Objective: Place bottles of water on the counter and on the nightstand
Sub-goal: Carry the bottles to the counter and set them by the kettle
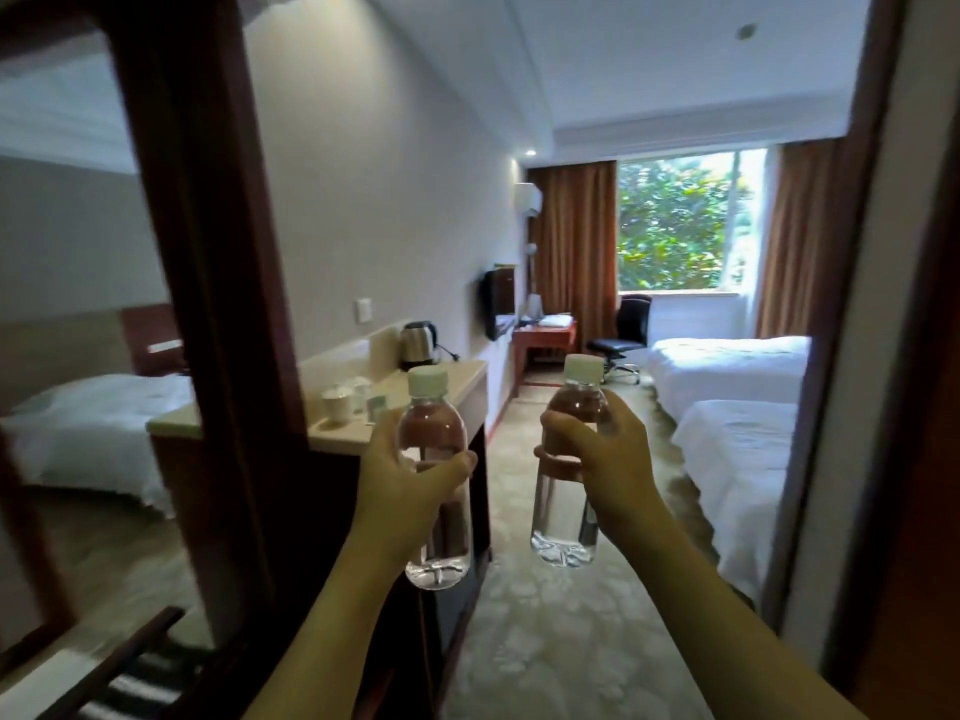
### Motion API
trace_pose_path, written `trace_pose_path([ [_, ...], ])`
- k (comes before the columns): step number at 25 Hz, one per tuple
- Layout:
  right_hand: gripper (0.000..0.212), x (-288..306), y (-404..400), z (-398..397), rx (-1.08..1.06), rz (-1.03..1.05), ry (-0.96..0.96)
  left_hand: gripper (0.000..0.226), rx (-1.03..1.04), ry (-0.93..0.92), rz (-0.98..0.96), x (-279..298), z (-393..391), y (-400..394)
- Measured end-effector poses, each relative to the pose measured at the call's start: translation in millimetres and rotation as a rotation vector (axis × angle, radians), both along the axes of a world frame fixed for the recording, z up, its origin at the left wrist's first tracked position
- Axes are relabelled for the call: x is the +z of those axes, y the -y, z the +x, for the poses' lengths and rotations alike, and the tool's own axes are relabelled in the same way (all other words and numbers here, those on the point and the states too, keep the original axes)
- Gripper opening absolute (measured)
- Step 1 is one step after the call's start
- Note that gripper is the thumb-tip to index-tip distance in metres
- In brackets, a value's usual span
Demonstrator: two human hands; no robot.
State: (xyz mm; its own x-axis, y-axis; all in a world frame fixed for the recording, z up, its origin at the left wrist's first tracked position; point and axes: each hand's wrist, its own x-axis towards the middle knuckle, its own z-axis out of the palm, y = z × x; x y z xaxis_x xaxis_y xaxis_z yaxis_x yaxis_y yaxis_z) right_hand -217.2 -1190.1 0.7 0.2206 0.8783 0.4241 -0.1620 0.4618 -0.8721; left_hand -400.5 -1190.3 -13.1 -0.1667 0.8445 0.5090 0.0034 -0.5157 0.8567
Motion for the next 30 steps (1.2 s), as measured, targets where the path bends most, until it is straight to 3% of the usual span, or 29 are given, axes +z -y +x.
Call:
trace_pose_path([
  [5,0.016,-9,-76,57,-0.092,-0.028,0.019,0.044,-0.093,-0.015,0.010,-6,53,-91],
  [12,0.017,-37,-228,74,-0.180,-0.037,0.082,0.049,-0.162,-0.038,0.008,-31,69,-265],
  [19,0.035,-30,-409,82,-0.266,-0.050,0.085,0.049,-0.330,-0.044,0.040,-21,86,-469],
  [30,0.022,-47,-656,173,-0.303,-0.049,0.035,0.049,-0.351,-0.078,0.039,-41,175,-724],
])
